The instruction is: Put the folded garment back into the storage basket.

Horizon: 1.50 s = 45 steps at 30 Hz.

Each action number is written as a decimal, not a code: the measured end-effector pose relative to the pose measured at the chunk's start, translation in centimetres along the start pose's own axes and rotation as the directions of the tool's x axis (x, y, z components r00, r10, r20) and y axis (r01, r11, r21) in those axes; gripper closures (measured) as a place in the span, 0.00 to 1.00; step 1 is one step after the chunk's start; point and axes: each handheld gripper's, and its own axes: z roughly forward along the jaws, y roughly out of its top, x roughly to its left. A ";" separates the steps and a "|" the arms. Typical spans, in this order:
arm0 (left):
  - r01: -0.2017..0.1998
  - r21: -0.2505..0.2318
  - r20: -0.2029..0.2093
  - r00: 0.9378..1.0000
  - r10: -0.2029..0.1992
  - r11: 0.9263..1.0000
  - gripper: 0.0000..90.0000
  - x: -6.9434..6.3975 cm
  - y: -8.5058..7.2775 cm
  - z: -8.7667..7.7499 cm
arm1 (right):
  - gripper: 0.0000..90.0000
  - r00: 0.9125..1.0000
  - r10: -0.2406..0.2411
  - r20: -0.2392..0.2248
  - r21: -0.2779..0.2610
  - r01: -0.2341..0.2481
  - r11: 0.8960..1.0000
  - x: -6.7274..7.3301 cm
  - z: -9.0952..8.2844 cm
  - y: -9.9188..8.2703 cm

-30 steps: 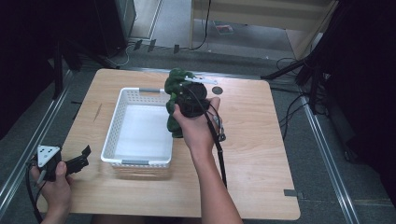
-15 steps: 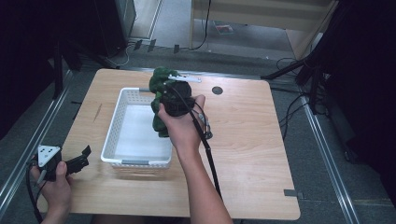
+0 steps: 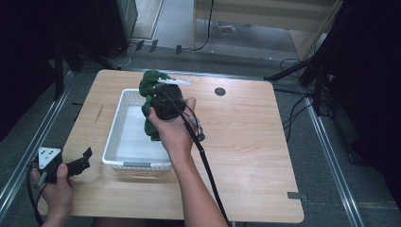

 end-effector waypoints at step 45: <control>0.002 0.005 0.001 1.000 -0.002 1.000 0.01 0.1 0.0 0.0 | 0.72 1.000 0.009 0.024 0.130 -0.012 0.991 1.7 10.2 -6.8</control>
